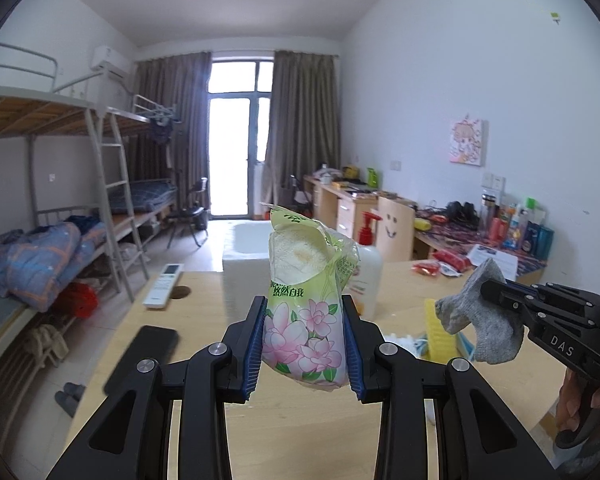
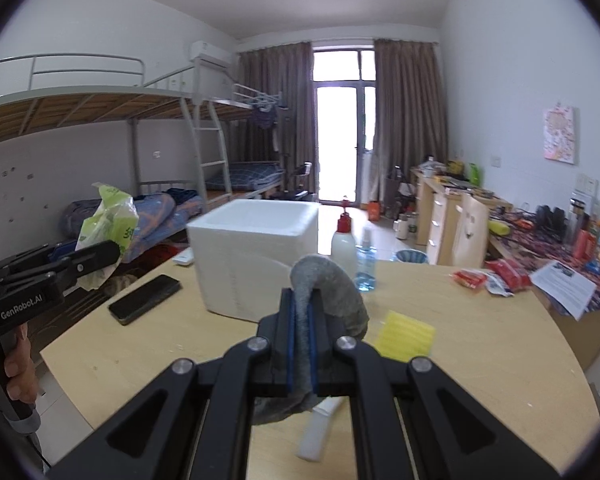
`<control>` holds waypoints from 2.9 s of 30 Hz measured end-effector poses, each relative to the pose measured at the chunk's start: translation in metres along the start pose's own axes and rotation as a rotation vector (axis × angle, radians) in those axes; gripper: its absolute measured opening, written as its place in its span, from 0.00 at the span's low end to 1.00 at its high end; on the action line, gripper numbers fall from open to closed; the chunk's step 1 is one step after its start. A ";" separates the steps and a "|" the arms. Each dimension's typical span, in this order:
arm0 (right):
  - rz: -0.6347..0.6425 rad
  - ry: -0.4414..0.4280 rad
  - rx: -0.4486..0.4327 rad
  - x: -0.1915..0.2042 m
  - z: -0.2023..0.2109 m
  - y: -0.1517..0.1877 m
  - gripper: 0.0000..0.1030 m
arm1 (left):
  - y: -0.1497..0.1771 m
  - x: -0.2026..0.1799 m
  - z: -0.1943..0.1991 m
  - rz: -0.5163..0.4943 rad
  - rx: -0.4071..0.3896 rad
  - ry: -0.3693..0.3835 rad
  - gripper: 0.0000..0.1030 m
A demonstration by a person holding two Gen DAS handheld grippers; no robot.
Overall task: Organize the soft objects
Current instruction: 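Lift the wipe pack with the left tool while the right tool carries the sock toward the foam box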
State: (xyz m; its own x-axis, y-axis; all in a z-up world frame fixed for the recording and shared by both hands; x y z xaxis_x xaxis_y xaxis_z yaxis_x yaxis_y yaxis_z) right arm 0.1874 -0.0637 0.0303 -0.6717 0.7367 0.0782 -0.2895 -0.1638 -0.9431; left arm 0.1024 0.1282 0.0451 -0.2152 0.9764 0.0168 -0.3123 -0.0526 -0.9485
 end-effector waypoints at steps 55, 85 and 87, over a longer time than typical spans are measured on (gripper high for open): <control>0.104 -0.083 -0.019 0.027 -0.089 -0.096 0.08 | -0.062 0.011 -0.080 0.013 0.006 -0.047 0.36; 0.097 -0.070 0.018 0.000 -0.160 -0.108 0.08 | -0.073 -0.001 -0.167 -0.032 0.067 -0.067 0.36; 0.100 -0.060 0.015 -0.002 -0.157 -0.110 0.08 | -0.075 -0.005 -0.171 -0.039 0.072 -0.058 0.36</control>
State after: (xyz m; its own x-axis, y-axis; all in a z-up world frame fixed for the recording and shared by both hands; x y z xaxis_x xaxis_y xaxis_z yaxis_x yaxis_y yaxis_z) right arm 0.3274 0.0555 0.0830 -0.7374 0.6754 0.0036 -0.2288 -0.2448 -0.9422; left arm 0.2852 0.1632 0.0622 -0.2544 0.9643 0.0738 -0.3871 -0.0316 -0.9215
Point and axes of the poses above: each gripper's, at about its wrist camera, not at the fingertips, and z roughly against the way its jaws point, x to its left, y to its underside, the point moved 6 cm from there along -z, roughly the way its jaws point, and after that the axes turned 11 degrees about -y, right-handed, at the moved point
